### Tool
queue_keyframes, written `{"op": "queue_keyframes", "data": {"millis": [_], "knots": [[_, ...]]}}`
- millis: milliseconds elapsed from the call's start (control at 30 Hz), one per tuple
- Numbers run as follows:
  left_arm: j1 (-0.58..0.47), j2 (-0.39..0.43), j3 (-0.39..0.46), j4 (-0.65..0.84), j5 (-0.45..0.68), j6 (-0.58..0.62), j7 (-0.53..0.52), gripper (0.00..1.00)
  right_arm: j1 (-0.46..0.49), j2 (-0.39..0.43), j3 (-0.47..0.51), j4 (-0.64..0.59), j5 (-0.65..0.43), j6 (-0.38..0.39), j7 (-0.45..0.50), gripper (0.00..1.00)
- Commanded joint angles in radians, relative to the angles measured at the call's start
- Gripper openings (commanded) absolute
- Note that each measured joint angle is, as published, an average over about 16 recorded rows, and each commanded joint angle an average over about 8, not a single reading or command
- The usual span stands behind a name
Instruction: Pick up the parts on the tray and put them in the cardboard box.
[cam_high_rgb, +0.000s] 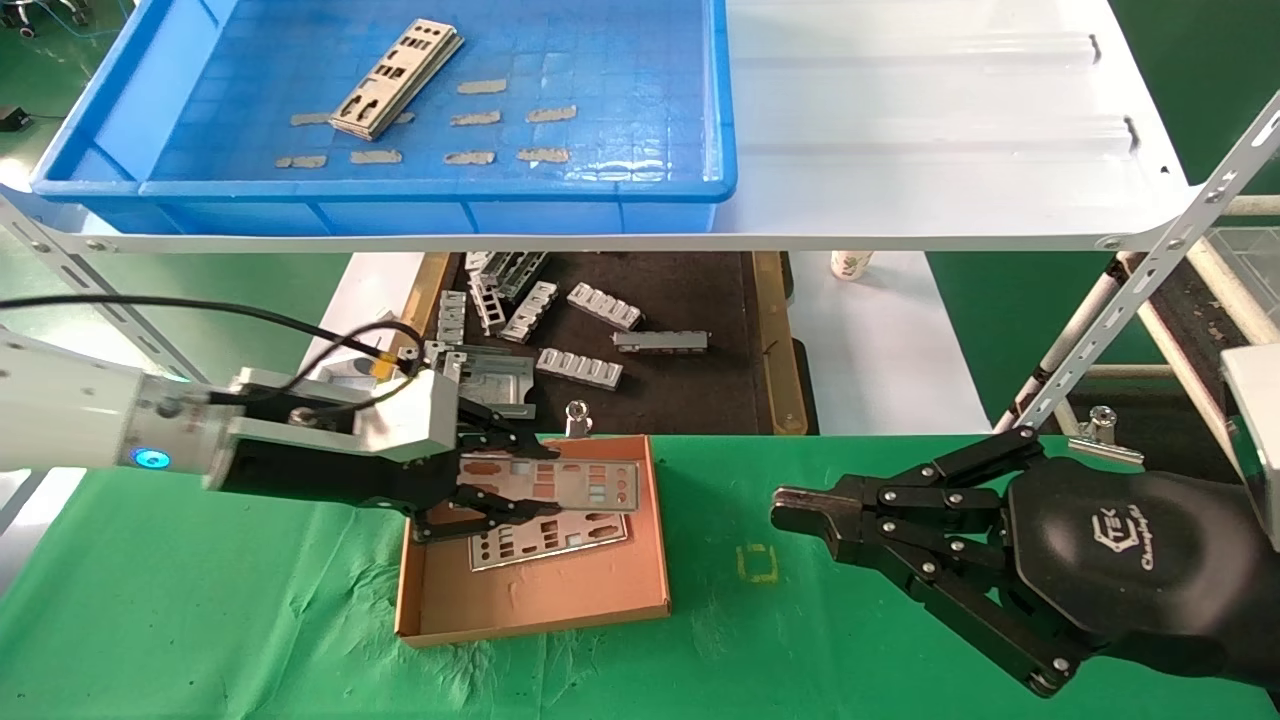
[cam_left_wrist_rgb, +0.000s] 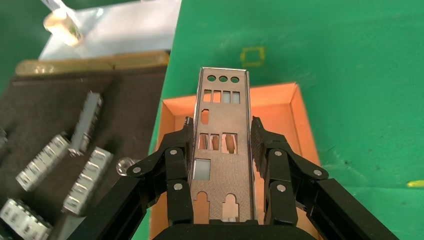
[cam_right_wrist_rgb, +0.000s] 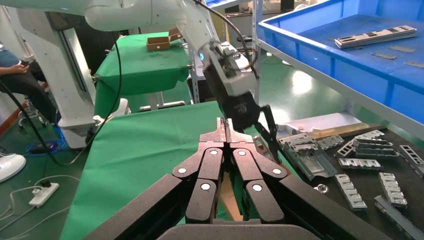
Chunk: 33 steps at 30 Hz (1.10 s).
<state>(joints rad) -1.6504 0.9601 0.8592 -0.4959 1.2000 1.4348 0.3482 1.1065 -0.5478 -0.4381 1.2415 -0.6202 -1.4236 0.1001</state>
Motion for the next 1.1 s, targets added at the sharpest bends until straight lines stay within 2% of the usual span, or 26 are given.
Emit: {"op": "queue_keyframes", "data": {"millis": [33,633,1100], "knots": [[0.013,0.015,0.007,0.021,0.014,-0.026,0.011,0.0,0.0,0.0,0.0,0.0,0.0,0.0,0.0,0.0],[0.06,0.091,0.041,0.152,0.068,-0.112,0.041,0.0,0.0,0.0,0.0,0.0,0.0,0.0,0.0,0.0],[0.068,0.123,0.032,0.229,0.058,-0.15,0.052,0.0,0.0,0.0,0.0,0.0,0.0,0.0,0.0,0.0]]}}
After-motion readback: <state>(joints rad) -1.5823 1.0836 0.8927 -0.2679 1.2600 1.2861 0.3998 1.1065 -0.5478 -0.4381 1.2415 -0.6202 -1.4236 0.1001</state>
